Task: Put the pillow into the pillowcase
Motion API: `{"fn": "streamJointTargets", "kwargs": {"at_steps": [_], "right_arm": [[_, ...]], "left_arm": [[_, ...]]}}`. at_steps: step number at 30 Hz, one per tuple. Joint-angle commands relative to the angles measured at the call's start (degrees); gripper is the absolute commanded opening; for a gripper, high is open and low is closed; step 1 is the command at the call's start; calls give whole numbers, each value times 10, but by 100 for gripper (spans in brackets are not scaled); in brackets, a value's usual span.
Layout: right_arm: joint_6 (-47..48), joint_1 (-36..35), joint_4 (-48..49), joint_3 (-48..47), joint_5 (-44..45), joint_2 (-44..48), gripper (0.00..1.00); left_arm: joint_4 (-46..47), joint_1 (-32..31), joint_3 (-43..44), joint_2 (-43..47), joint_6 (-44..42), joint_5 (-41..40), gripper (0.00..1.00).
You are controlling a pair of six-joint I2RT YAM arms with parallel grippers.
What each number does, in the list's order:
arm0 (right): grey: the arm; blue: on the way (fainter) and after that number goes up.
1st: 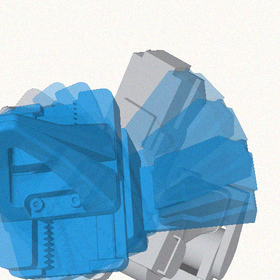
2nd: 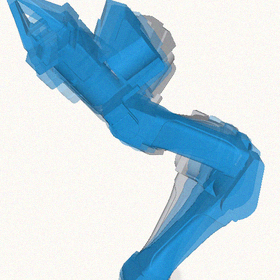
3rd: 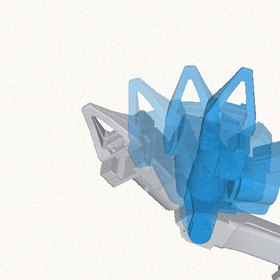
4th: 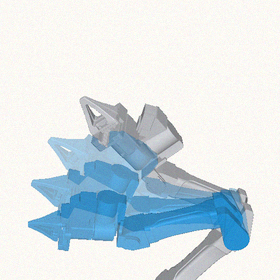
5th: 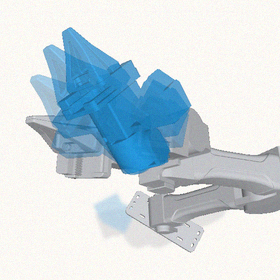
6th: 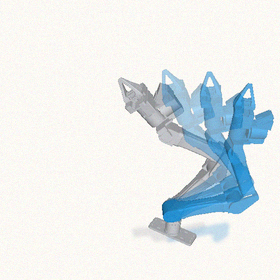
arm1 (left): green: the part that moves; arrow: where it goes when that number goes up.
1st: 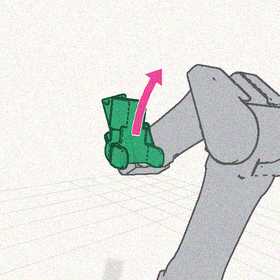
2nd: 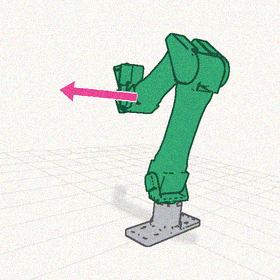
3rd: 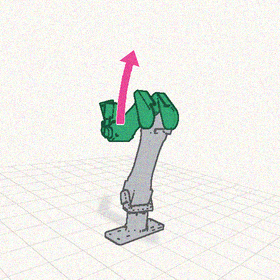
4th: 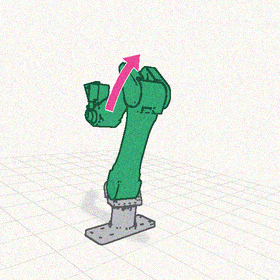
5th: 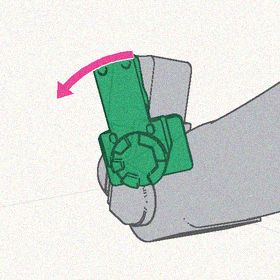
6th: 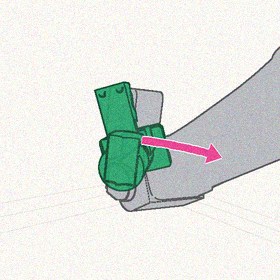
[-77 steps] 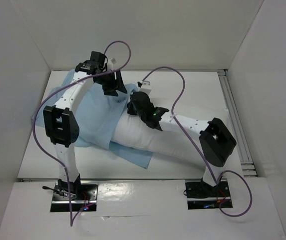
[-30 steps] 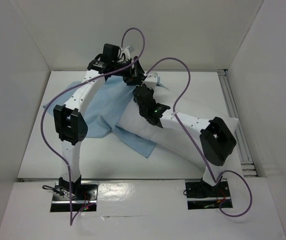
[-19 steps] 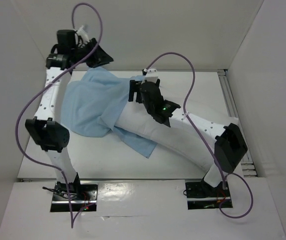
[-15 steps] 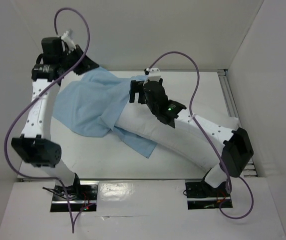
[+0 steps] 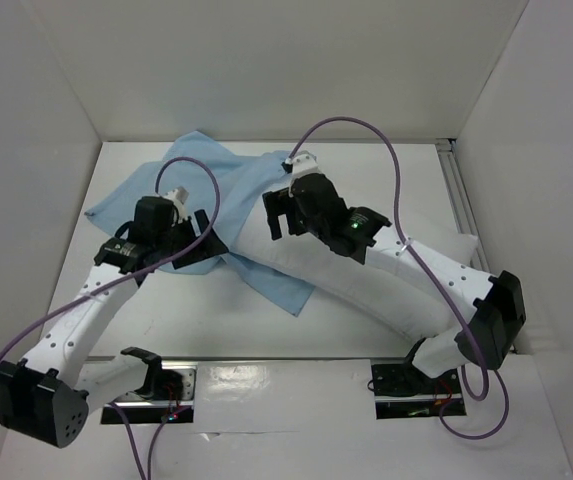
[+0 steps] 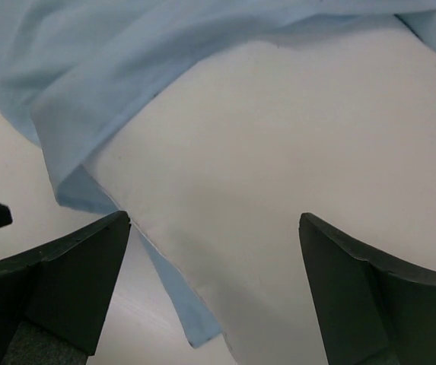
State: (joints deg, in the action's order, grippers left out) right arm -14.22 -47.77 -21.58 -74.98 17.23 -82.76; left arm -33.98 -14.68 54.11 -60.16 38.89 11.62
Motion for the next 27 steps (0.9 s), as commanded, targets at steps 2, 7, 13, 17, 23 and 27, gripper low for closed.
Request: {"fn": "streamJointTargets", "kwargs": {"at_steps": [2, 7, 13, 17, 23, 27], "right_arm": [[25, -6, -61, -27, -19, 1, 100], [31, -6, -74, -27, -19, 1, 100], [53, -11, -110, -32, -12, -24, 100], [58, -17, -101, -38, 2, -55, 100], [64, -23, -41, -54, 26, -129, 100], [34, -23, -19, -71, 90, -177, 15]], "left_arm": [[96, -30, -47, -19, 13, -34, 83], [135, -35, -52, -62, 18, -56, 78], [154, -35, -52, -120, 18, -56, 54], [148, -35, -38, -127, 18, -68, 12], [93, -35, 32, -134, 2, -29, 0], [86, -35, 64, -117, -3, 23, 0]]}}
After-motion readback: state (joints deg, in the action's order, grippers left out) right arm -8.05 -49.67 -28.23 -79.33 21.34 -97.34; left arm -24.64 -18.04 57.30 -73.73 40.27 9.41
